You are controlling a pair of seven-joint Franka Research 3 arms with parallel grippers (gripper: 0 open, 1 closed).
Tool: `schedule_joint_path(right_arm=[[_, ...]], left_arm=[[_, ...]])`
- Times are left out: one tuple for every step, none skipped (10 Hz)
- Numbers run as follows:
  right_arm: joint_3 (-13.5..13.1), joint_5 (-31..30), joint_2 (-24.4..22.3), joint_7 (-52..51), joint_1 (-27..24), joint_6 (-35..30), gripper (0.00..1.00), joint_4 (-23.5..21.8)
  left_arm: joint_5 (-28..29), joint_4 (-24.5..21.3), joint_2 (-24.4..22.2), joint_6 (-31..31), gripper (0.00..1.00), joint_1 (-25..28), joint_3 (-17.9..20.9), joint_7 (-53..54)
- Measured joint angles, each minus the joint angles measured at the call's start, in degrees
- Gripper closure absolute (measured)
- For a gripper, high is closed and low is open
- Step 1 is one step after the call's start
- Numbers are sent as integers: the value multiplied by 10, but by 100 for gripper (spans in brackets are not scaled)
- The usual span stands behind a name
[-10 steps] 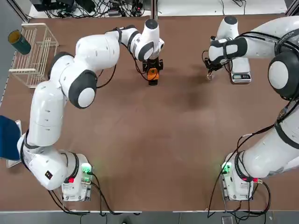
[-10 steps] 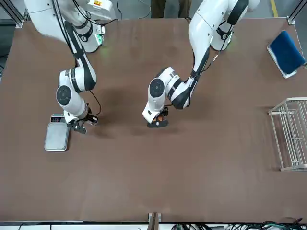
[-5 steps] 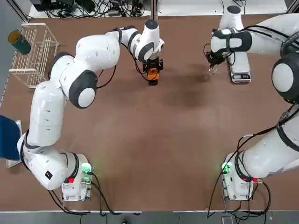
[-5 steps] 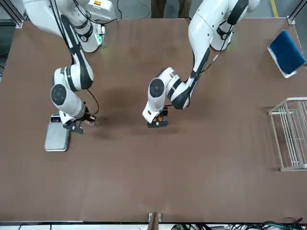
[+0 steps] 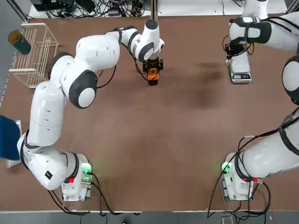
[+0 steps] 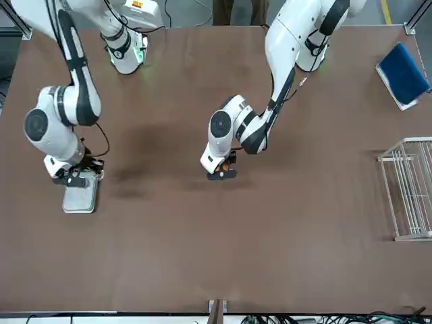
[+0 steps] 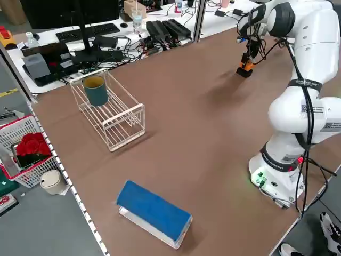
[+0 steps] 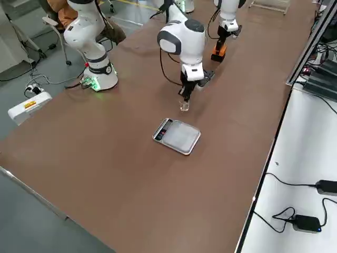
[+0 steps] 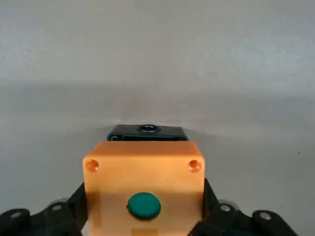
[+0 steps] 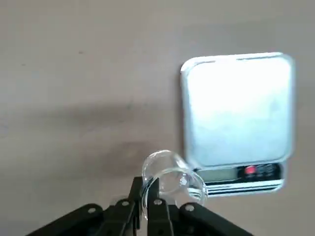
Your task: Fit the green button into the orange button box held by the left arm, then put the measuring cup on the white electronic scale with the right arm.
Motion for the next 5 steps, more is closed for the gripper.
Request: schedule_joint_path(right_arm=[[-20,0,0,-41,-2,2,93,4],[-35,0,1,-74,-3,6,93,7],[-45,0,6,-101,-5,17,93,8],[-51,0,17,-123,-6,35,93,8],[-55,0,32,-139,-7,56,93,8]], left_arm=[[0,0,0,0,14,0,0,0],[0,0,0,0,14,0,0,0],[0,0,0,0,14,0,0,0],[0,0,0,0,14,0,0,0],[0,0,0,0,14,0,0,0]])
